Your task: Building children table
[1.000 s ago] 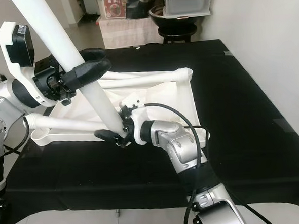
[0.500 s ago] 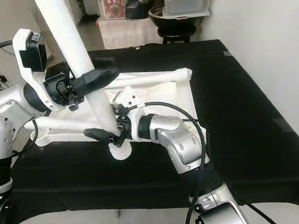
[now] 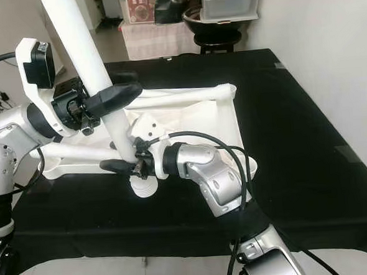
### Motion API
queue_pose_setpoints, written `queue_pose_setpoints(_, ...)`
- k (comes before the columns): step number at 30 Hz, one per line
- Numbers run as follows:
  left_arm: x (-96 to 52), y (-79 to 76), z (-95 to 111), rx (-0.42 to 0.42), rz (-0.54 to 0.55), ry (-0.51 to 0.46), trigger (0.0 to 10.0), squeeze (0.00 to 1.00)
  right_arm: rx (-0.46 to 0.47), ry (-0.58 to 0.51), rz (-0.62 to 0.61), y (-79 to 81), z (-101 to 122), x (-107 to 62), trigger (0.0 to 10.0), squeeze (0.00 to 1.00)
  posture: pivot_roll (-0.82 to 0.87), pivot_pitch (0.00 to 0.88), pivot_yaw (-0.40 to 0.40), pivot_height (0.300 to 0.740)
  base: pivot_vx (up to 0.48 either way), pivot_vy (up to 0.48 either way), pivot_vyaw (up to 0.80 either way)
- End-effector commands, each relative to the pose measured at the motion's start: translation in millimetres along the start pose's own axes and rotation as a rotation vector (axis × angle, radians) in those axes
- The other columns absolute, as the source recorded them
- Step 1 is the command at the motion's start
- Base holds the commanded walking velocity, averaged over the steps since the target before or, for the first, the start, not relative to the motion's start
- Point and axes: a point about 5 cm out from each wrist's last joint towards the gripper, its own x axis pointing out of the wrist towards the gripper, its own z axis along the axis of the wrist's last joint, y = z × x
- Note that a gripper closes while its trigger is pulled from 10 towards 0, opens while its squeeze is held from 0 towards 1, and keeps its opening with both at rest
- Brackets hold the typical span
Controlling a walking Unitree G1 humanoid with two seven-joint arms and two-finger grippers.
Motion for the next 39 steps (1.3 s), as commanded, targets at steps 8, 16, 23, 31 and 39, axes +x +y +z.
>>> queue_pose_setpoints(8, 14.1, -14.5, -4.9, -0.028, -0.126, -0.028, 10.0, 0.0, 0.047, 0.141, -0.057, -5.9, -20.0, 6.6, 0.0, 0.0, -0.13, 0.016, 0.067, 0.74, 0.0, 0.0, 0.0)
queue_pose_setpoints(16, 16.9, -10.5, -0.4, -0.017, -0.091, -0.058, 10.0, 1.0, 0.073, 0.143, -0.125, -14.6, -21.3, 5.8, 0.0, 0.0, -0.14, 0.013, 0.062, 0.74, 0.0, 0.0, 0.0)
queue_pose_setpoints(23, 3.5, -2.8, 23.7, 0.013, -0.024, -0.149, 10.0, 1.0, 0.122, 0.089, -0.196, -25.3, -15.4, 2.7, 0.0, 0.0, -0.15, 0.013, 0.065, 0.74, 0.0, 0.0, 0.0)
queue_pose_setpoints(31, -41.3, -0.6, 77.1, 0.217, 0.131, -0.204, 10.0, 1.0, 0.18, -0.036, -0.331, -50.4, -0.2, -12.4, 0.0, 0.0, -0.14, 0.009, 0.059, 0.74, 0.0, 0.0, 0.0)
queue_pose_setpoints(39, -60.9, -9.5, 115.9, 0.36, 0.229, -0.274, 10.0, 1.0, 0.235, -0.105, -0.453, -72.1, 7.3, -28.4, 0.0, 0.0, -0.15, 0.01, 0.057, 0.74, 0.0, 0.0, 0.0)
